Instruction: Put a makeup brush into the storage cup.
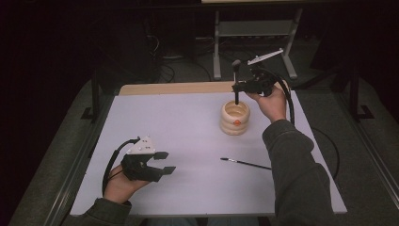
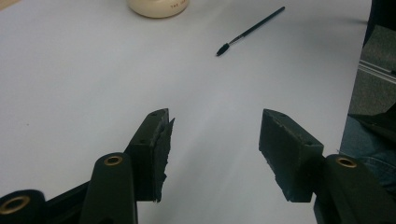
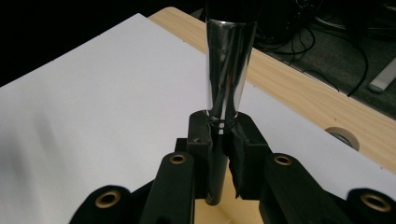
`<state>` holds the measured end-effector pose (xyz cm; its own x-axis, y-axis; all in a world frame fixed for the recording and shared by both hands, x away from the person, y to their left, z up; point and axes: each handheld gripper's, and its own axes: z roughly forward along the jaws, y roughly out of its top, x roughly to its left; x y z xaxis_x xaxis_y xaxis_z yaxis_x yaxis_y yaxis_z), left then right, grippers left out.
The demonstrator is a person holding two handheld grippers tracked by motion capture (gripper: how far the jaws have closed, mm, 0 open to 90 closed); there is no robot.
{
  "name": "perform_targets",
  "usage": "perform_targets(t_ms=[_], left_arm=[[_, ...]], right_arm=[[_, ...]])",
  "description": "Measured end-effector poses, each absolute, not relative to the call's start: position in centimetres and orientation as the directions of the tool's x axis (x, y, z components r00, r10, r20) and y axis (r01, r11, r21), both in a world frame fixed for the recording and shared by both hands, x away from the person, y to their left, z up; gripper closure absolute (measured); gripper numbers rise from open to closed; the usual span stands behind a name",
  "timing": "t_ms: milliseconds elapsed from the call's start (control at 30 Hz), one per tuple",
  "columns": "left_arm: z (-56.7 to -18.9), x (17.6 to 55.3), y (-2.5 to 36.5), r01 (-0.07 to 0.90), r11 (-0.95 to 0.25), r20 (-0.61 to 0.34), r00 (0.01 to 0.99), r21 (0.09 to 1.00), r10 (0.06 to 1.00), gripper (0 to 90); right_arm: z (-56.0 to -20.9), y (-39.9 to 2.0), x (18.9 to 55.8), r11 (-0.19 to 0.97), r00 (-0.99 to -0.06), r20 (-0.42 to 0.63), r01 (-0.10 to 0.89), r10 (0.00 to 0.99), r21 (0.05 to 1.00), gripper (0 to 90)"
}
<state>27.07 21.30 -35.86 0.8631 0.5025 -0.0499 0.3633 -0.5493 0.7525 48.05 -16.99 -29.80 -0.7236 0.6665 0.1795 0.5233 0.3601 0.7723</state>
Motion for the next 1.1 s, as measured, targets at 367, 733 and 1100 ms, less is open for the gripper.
perform_targets(t_ms=[367,733,1100], left_arm=[[-35.9,27.1,21.4,0.362,-0.552,-0.048,0.864,0.751,0.501,42.7],[-35.9,27.1,21.4,0.367,-0.549,-0.053,0.862,0.751,0.503,42.5],[-36.0,27.1,21.4,0.37,-0.54,-0.061,0.861,0.755,0.505,42.3]], right_arm=[[-30.9,-16.9,48.0,0.362,-0.72,0.175,0.525,0.672,0.77,78.5],[-31.7,-16.8,47.8,0.337,-0.706,0.209,0.55,0.677,0.764,78.6],[-32.6,-16.9,47.7,0.342,-0.708,0.211,0.553,0.674,0.76,78.5]])
